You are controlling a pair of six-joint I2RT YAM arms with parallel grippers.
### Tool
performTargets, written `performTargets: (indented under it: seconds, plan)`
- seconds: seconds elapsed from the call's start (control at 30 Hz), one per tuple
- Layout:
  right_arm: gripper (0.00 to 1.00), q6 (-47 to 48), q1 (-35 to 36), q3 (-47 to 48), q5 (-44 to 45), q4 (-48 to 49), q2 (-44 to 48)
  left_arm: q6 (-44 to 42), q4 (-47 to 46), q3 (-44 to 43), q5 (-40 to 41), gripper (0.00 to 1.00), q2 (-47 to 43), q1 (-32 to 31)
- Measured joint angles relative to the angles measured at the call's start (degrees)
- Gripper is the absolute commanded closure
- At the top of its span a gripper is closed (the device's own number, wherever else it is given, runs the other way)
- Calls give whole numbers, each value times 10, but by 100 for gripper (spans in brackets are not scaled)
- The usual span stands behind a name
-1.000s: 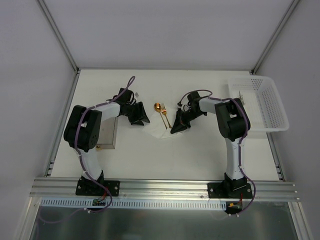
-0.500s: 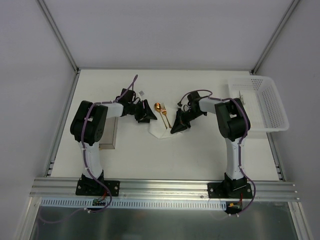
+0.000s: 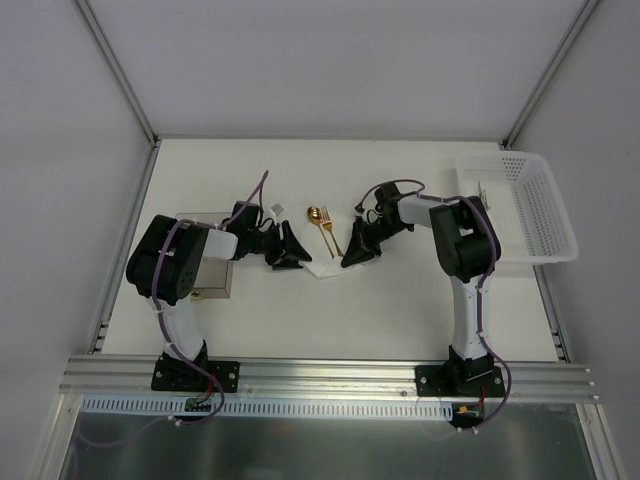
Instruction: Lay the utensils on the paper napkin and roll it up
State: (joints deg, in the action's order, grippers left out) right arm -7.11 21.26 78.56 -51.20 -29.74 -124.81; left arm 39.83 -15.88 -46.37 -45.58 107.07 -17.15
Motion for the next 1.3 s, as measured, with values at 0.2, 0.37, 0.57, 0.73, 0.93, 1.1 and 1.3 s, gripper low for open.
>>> performTargets:
  seconds: [0.2, 0.37, 0.57, 0.73, 0.93, 1.1, 1.3]
  plan:
    - [90, 0, 0, 0, 1, 0, 0, 43, -56, 40, -25, 44, -7, 0]
    - [90, 0, 0, 0, 2, 0, 0, 73, -78, 46, -26, 42, -6, 0]
    - [90, 0, -1, 0, 2, 0, 0, 110, -95, 51, -9, 41, -7, 0]
    - [89, 1, -2, 0, 2, 0, 0, 137, -115, 70, 33, 41, -28, -1]
    - [90, 1, -2, 0, 2, 0, 0, 162, -140, 85, 74, 41, -45, -1]
    - [90, 1, -2, 0, 2, 0, 0, 167, -149, 90, 102, 40, -58, -1]
    - [90, 1, -2, 0, 2, 0, 0, 170, -171, 98, 116, 40, -65, 0]
